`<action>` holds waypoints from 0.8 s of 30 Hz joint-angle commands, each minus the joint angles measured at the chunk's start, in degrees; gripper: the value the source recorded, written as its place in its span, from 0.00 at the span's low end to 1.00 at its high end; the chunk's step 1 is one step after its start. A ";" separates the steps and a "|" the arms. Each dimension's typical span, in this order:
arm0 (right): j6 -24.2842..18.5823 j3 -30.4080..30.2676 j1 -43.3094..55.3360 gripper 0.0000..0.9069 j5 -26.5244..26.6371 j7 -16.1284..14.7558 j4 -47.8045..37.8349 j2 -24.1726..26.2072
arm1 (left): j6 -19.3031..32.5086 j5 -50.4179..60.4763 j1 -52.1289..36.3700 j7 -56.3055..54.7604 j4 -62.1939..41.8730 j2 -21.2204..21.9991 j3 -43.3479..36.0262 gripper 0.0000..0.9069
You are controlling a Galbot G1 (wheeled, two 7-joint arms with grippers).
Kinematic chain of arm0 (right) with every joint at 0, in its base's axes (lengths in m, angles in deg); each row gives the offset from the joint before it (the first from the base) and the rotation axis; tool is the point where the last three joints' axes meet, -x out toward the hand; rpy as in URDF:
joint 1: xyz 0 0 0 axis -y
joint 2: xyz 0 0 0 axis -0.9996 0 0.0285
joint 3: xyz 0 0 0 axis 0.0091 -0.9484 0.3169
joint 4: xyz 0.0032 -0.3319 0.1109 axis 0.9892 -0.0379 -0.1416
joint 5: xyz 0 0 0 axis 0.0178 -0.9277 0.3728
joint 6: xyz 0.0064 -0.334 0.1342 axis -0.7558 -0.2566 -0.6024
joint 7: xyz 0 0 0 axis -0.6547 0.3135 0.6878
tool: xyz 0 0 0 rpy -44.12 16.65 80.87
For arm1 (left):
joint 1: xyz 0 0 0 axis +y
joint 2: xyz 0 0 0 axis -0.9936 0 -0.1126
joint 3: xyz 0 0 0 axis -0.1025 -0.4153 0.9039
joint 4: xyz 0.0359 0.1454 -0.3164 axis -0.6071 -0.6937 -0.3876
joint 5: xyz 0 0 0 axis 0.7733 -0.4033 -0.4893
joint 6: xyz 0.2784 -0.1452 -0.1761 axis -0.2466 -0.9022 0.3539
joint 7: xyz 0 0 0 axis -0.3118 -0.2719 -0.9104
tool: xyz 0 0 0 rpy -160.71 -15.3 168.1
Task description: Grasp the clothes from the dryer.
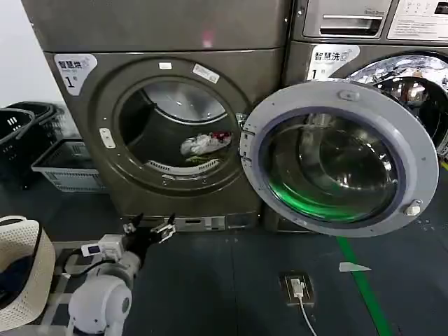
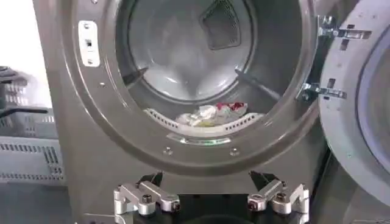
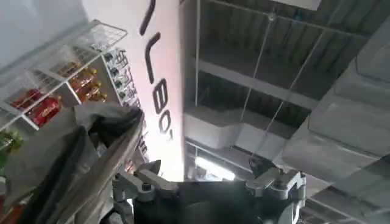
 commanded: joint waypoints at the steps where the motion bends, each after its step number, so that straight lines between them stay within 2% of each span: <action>1: 0.03 0.10 0.03 1.00 0.09 0.06 -0.18 0.23 | -2.81 0.03 -0.27 0.07 0.12 0.03 -0.32 1.00; 24: 0.37 0.27 0.46 1.00 0.01 0.11 -0.59 0.39 | -2.81 0.33 -2.07 0.12 -1.10 -0.20 -1.81 1.00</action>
